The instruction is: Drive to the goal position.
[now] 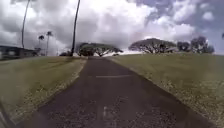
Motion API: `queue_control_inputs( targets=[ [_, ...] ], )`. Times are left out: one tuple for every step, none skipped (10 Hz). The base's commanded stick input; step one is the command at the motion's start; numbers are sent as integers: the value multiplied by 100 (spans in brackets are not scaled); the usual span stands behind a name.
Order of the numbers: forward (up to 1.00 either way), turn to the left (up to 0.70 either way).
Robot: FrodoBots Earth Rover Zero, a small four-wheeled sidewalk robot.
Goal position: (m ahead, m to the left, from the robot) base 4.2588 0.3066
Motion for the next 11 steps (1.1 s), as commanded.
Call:
queue_control_inputs(
  targets=[
    [68, 2],
    [68, 2],
    [68, 2],
    [68, 3],
    [68, 3],
    [68, 3],
    [68, 3],
    [68, 3],
    [68, 3],
    [68, 3],
    [68, 3]
  ],
)
